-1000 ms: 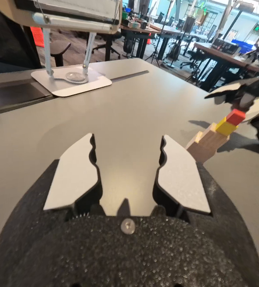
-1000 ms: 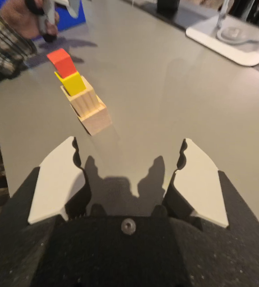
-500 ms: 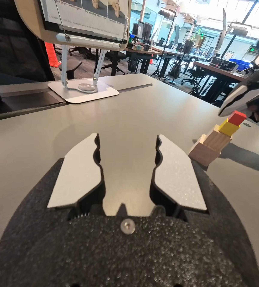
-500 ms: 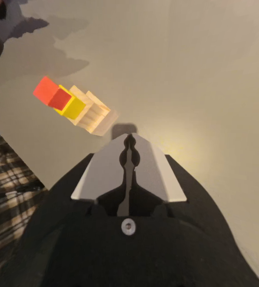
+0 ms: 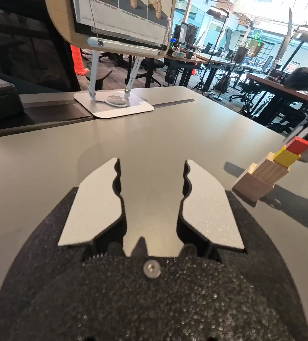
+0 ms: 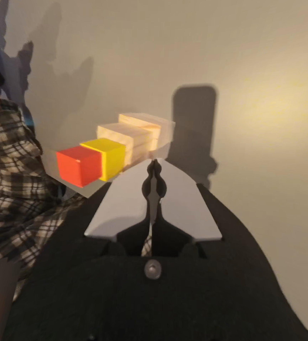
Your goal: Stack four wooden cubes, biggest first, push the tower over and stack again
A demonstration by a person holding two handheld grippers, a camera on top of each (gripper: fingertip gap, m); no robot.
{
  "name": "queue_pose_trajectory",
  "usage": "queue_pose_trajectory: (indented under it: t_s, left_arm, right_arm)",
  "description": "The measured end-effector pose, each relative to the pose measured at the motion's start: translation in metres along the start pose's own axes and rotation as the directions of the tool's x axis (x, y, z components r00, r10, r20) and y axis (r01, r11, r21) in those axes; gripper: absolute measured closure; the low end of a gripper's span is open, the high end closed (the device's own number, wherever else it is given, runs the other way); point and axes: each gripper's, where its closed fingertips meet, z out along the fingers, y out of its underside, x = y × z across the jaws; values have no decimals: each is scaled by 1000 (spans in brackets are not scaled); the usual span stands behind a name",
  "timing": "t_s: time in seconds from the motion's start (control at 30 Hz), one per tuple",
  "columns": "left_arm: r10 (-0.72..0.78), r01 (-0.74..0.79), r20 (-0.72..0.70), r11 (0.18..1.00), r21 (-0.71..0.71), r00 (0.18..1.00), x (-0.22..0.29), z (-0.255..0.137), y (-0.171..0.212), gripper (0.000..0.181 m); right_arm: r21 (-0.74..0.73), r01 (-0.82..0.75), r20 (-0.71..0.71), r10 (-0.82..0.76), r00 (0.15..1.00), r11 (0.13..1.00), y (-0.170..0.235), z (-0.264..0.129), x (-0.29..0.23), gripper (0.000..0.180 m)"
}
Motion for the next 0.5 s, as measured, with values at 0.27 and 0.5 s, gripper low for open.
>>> queue_pose_trajectory:
  t_s: [0.27,0.5]
  left_arm:
    - [-6,6,42,1000,11,999,-9,-4,-1,116]
    - [-1,1,40,1000,-6,999,-8,-2,2,117]
  right_arm:
    - [-4,65,81,-65,995,998,-18,16,-51,180]
    - [47,100,66,-103,993,994,-26,9,-40,180]
